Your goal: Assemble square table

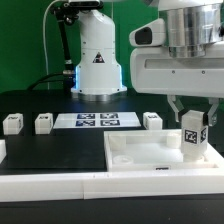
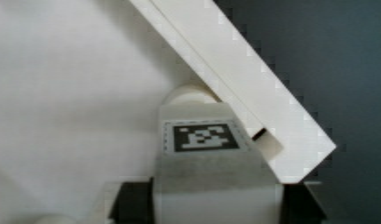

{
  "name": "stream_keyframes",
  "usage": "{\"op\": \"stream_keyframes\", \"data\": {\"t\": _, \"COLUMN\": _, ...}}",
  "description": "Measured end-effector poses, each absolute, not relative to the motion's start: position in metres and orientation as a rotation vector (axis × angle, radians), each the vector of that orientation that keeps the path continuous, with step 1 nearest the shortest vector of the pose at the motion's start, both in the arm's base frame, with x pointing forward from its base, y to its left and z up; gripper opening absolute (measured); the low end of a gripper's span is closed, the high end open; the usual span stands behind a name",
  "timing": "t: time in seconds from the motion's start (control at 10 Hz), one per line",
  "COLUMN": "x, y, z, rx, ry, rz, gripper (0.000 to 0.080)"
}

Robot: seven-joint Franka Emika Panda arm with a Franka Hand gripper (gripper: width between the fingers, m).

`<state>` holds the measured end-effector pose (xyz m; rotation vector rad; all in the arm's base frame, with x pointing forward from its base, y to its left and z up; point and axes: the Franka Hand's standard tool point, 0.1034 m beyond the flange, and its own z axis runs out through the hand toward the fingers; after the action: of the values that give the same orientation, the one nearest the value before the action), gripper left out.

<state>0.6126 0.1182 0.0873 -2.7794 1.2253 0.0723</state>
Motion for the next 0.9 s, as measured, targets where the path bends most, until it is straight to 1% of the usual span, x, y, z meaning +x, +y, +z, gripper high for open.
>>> {"op": "stream_keyframes", "data": {"t": 0.1, "x": 0.6127, "y": 0.1188, "z": 0.0871, "rx": -2.778, "ry": 1.228, "rz": 0.072, "gripper": 0.0373}}
{"op": "stream_keyframes", "data": {"t": 0.2, "x": 0.6124, "y": 0.1188, "z": 0.0865, "rx": -2.789, "ry": 1.202, "rz": 0.072, "gripper": 0.0373}}
{"op": "stream_keyframes", "data": {"t": 0.3, "x": 0.6120, "y": 0.1192, "z": 0.0859, "rx": -2.808, "ry": 1.157, "rz": 0.071, "gripper": 0.0507}}
{"op": "stream_keyframes", "data": {"t": 0.4, "x": 0.6105, "y": 0.1218, "z": 0.0837, "rx": -2.820, "ry": 1.132, "rz": 0.075, "gripper": 0.0619}}
{"op": "stream_keyframes", "data": {"t": 0.5, "x": 0.6095, "y": 0.1257, "z": 0.0836, "rx": -2.833, "ry": 1.101, "rz": 0.075, "gripper": 0.0640}}
{"op": "stream_keyframes", "data": {"t": 0.8, "x": 0.6099, "y": 0.1255, "z": 0.0840, "rx": -2.989, "ry": 0.506, "rz": 0.041, "gripper": 0.0648}}
{"op": "stream_keyframes", "data": {"t": 0.9, "x": 0.6107, "y": 0.1212, "z": 0.0836, "rx": -3.002, "ry": 0.397, "rz": 0.035, "gripper": 0.0649}}
